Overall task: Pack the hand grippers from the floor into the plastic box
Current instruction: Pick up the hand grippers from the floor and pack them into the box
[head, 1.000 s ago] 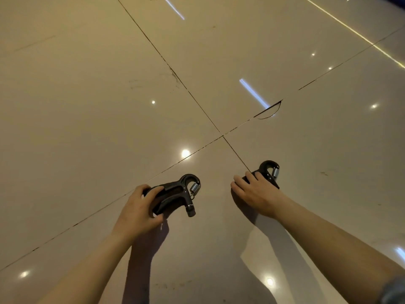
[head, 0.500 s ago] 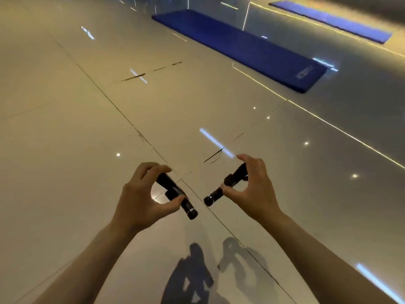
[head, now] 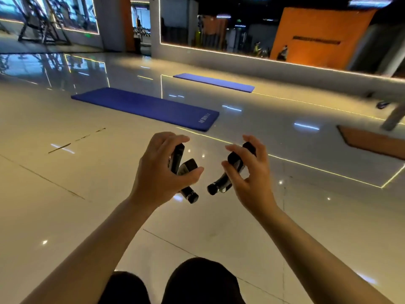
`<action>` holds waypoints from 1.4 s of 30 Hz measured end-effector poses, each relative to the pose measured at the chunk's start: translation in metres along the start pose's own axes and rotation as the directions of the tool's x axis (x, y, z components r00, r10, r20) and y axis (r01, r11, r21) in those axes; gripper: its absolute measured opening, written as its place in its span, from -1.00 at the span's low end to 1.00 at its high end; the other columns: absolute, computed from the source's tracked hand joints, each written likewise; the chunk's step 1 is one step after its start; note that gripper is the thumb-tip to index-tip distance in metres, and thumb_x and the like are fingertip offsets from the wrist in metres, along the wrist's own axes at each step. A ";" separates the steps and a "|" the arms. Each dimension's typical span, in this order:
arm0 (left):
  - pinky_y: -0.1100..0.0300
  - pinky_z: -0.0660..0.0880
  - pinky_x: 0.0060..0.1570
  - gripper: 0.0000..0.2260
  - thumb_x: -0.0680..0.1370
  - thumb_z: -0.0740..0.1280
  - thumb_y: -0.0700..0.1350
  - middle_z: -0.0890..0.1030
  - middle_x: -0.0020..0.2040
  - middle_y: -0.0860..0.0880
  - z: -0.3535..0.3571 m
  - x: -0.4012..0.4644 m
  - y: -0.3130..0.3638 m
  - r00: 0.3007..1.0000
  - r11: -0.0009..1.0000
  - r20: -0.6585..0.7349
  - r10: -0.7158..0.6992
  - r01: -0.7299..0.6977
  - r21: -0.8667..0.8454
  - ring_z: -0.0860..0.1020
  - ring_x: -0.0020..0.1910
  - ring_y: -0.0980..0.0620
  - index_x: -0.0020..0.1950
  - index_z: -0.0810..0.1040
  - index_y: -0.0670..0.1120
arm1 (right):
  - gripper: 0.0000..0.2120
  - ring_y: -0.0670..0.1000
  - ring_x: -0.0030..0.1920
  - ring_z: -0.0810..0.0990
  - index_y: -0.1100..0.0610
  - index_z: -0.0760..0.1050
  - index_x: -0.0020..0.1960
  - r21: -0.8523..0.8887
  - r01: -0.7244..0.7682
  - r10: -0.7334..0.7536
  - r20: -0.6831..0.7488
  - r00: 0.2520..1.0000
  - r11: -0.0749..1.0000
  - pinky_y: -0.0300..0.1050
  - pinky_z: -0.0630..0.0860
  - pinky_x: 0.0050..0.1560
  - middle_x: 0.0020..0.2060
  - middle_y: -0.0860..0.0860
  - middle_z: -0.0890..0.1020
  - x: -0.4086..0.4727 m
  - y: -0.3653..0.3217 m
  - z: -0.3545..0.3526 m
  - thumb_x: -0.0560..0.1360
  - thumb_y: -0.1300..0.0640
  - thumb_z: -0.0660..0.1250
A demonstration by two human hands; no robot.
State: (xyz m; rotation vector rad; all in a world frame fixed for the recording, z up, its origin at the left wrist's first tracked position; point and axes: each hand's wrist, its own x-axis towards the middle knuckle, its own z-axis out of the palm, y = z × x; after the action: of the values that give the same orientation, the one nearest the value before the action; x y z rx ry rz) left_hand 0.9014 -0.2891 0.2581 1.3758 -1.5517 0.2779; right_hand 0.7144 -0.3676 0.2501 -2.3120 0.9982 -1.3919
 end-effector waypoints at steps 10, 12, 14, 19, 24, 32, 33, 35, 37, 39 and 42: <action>0.14 0.54 0.02 -0.56 0.36 0.39 0.16 0.46 0.12 -0.10 0.097 -0.044 0.236 0.980 0.930 0.056 0.193 -0.164 -0.328 0.48 0.05 0.03 0.09 0.57 -0.10 | -0.74 0.07 0.19 0.37 0.08 0.58 0.05 -0.383 -0.149 0.054 -0.249 0.967 0.912 -0.33 0.25 0.13 0.13 0.08 0.44 -0.148 0.006 -0.255 0.41 0.00 0.40; 0.07 0.54 -0.01 -0.60 0.36 0.38 0.15 0.47 0.11 -0.08 0.115 -0.059 0.283 0.961 0.898 0.099 0.260 -0.203 -0.391 0.48 0.05 0.02 0.05 0.59 -0.09 | -0.76 0.07 0.14 0.40 0.10 0.58 0.04 -0.417 -0.232 0.109 -0.299 0.948 0.879 -0.26 0.33 0.10 0.09 0.07 0.44 -0.187 0.002 -0.300 0.41 0.04 0.45; 0.10 0.51 -0.03 -0.63 0.37 0.38 0.13 0.49 0.08 -0.07 0.128 -0.076 0.328 0.927 0.857 0.122 0.356 -0.272 -0.437 0.49 0.04 -0.02 0.03 0.60 -0.09 | -0.77 0.06 0.14 0.39 0.10 0.57 0.04 -0.440 -0.319 0.159 -0.361 0.919 0.839 -0.27 0.34 0.08 0.09 0.07 0.43 -0.225 -0.007 -0.339 0.41 0.07 0.46; 0.16 0.40 -0.01 -0.70 0.45 0.32 0.10 0.58 -0.06 -0.07 0.134 -0.119 0.425 0.809 0.720 0.118 0.576 -0.434 -0.542 0.52 -0.02 -0.06 -0.08 0.63 -0.11 | -0.76 0.03 0.13 0.37 0.10 0.59 0.04 -0.483 -0.509 0.212 -0.544 0.812 0.712 -0.41 0.26 0.03 0.10 0.08 0.44 -0.316 -0.046 -0.413 0.40 0.08 0.47; 0.13 0.50 -0.03 -0.66 0.49 0.25 0.10 0.62 -0.08 -0.10 0.128 -0.149 0.499 0.657 0.538 0.084 0.749 -0.530 -0.656 0.57 -0.06 -0.04 -0.01 0.63 -0.14 | -0.75 0.06 0.17 0.38 0.08 0.59 0.07 -0.456 -0.663 0.241 -0.685 0.687 0.595 -0.20 0.34 0.14 0.11 0.06 0.40 -0.388 -0.081 -0.462 0.41 0.08 0.46; 0.18 0.58 -0.21 -0.59 0.50 0.21 0.15 0.59 -0.03 -0.12 0.121 -0.195 0.588 0.473 0.309 0.032 0.880 -0.522 -0.795 0.58 -0.17 -0.03 0.04 0.61 -0.15 | -0.76 0.04 0.18 0.38 0.05 0.58 0.06 -0.399 -0.789 0.226 -0.809 0.543 0.468 -0.10 0.42 0.19 0.10 0.00 0.37 -0.461 -0.130 -0.504 0.41 0.07 0.46; 0.20 0.57 -0.21 -0.59 0.50 0.21 0.15 0.59 -0.04 -0.12 0.121 -0.201 0.599 0.461 0.288 0.023 0.887 -0.513 -0.809 0.58 -0.17 -0.03 0.02 0.62 -0.15 | -0.76 0.04 0.18 0.38 0.06 0.58 0.05 -0.388 -0.805 0.226 -0.822 0.522 0.449 -0.10 0.43 0.19 0.10 -0.01 0.37 -0.471 -0.136 -0.509 0.40 0.07 0.47; 0.24 0.55 -0.20 -0.58 0.50 0.19 0.16 0.59 -0.05 -0.12 0.122 -0.213 0.621 0.442 0.248 0.009 0.897 -0.487 -0.837 0.57 -0.17 -0.01 0.02 0.62 -0.15 | -0.77 0.02 0.16 0.39 0.08 0.58 0.04 -0.368 -0.837 0.209 -0.854 0.477 0.405 -0.13 0.42 0.18 0.09 -0.01 0.37 -0.491 -0.152 -0.521 0.40 0.09 0.47; 0.32 0.49 -0.19 -0.57 0.51 0.19 0.16 0.59 -0.04 -0.11 0.124 -0.222 0.641 0.433 0.217 -0.004 0.901 -0.461 -0.860 0.56 -0.16 0.02 0.03 0.61 -0.16 | -0.77 0.02 0.15 0.39 0.08 0.58 0.04 -0.341 -0.868 0.189 -0.885 0.427 0.361 -0.17 0.42 0.15 0.08 -0.03 0.36 -0.507 -0.169 -0.533 0.40 0.09 0.47; 0.43 0.39 -0.17 -0.58 0.52 0.21 0.16 0.58 -0.02 -0.10 0.126 -0.228 0.659 0.438 0.199 -0.007 0.899 -0.421 -0.885 0.53 -0.15 0.07 0.05 0.61 -0.16 | -0.77 0.00 0.15 0.38 0.08 0.58 0.05 -0.321 -0.898 0.168 -0.909 0.382 0.302 -0.23 0.38 0.12 0.07 -0.05 0.35 -0.520 -0.184 -0.544 0.41 0.08 0.46; 0.46 0.37 -0.17 -0.58 0.50 0.22 0.17 0.55 0.01 -0.05 0.136 -0.235 0.679 0.459 0.192 0.017 0.888 -0.338 -0.921 0.48 -0.13 0.12 0.07 0.60 -0.14 | -0.76 -0.02 0.15 0.38 0.06 0.58 0.06 -0.306 -0.924 0.152 -0.926 0.345 0.229 -0.24 0.38 0.12 0.06 -0.06 0.35 -0.531 -0.200 -0.555 0.41 0.06 0.45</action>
State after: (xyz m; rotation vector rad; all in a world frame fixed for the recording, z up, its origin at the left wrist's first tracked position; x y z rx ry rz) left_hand 0.2225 -0.0204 0.2990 -0.1783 -2.3002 -0.4349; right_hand 0.1633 0.2026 0.2813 -0.9757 3.0955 -1.6017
